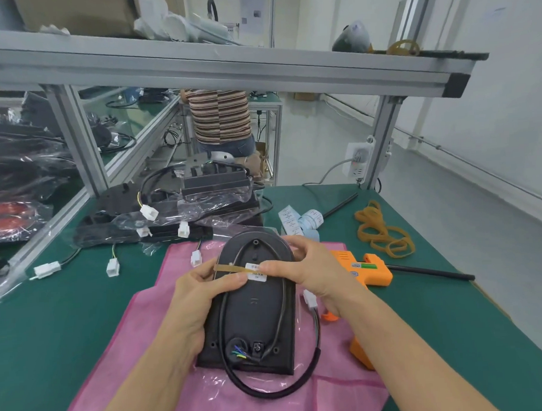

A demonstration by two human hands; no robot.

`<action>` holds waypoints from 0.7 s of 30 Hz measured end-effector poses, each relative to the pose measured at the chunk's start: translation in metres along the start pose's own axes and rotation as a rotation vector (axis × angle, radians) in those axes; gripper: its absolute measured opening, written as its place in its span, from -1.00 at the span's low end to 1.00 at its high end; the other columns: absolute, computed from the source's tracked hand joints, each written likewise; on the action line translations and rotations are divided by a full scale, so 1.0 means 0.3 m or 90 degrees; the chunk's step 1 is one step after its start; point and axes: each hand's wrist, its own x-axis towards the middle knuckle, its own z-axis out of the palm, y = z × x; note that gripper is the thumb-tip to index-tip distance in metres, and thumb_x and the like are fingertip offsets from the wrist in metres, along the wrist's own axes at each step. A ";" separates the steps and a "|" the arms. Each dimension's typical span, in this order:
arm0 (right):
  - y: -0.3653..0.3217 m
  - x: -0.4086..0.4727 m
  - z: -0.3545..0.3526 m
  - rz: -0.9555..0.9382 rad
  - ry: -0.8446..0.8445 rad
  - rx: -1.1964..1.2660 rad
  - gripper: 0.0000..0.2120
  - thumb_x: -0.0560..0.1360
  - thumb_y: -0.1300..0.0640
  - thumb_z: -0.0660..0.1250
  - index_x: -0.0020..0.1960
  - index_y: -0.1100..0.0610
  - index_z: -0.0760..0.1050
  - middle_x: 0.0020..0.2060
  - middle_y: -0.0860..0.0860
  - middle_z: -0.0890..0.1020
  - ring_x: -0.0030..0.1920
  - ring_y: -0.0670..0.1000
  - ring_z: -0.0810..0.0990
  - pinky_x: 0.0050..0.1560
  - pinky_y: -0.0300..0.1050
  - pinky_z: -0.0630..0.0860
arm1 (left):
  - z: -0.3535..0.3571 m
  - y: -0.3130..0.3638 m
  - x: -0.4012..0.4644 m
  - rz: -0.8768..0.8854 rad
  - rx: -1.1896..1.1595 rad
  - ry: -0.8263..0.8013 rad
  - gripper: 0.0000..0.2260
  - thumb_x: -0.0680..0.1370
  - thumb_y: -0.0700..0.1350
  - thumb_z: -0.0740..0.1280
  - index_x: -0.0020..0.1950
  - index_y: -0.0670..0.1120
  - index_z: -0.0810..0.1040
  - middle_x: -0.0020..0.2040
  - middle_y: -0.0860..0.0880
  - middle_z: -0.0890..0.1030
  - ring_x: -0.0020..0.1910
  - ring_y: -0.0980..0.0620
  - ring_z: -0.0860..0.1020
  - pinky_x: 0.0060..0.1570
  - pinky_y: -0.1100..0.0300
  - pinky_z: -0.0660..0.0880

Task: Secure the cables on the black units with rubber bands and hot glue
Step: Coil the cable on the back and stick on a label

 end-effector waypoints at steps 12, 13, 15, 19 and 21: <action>0.046 -0.007 0.013 -0.004 0.149 0.029 -0.47 0.35 0.06 0.56 0.26 0.07 0.46 0.07 -0.03 0.57 0.08 -0.05 0.60 0.15 -0.16 0.53 | -0.001 -0.009 0.046 -0.129 0.003 -0.025 -0.81 0.23 -0.28 0.47 -0.17 -0.22 0.69 -0.20 -0.28 0.67 -0.33 -0.14 0.66 -0.37 0.11 0.60; 0.047 -0.019 0.014 -0.079 0.192 -0.061 -0.58 0.39 0.05 0.53 0.20 0.04 0.50 0.05 -0.07 0.57 0.04 -0.17 0.56 0.09 -0.35 0.46 | 0.008 -0.013 0.048 -0.146 0.006 -0.035 -0.80 0.23 -0.27 0.47 -0.16 -0.21 0.69 -0.18 -0.28 0.67 -0.32 -0.14 0.66 -0.36 0.11 0.61; 0.055 -0.050 0.027 -0.219 0.246 -0.222 -0.70 0.45 0.06 0.45 0.17 0.04 0.55 0.05 -0.08 0.54 0.01 -0.34 0.45 0.02 -0.56 0.28 | 0.023 -0.018 0.054 -0.171 0.013 -0.047 -0.74 0.23 -0.24 0.48 -0.10 -0.21 0.68 -0.13 -0.29 0.67 -0.28 -0.15 0.66 -0.33 0.10 0.61; 0.082 -0.073 -0.001 -0.198 0.188 -0.248 -0.72 0.51 0.09 0.39 0.22 0.04 0.57 0.06 -0.06 0.57 0.06 -0.19 0.50 0.04 -0.49 0.34 | 0.028 -0.036 0.057 -0.216 0.025 -0.066 -0.60 0.13 -0.20 0.53 -0.05 -0.19 0.68 -0.03 -0.31 0.66 -0.14 -0.19 0.64 -0.09 0.00 0.61; 0.043 -0.066 -0.059 -0.026 0.063 -0.012 -0.72 0.52 0.19 0.38 0.22 0.07 0.59 -0.04 -0.03 0.68 -0.06 -0.09 0.62 -0.17 -0.31 0.52 | 0.026 -0.040 0.057 -0.234 0.019 -0.061 -0.59 0.13 -0.20 0.53 -0.04 -0.19 0.69 0.01 -0.32 0.65 -0.10 -0.21 0.63 0.03 -0.05 0.59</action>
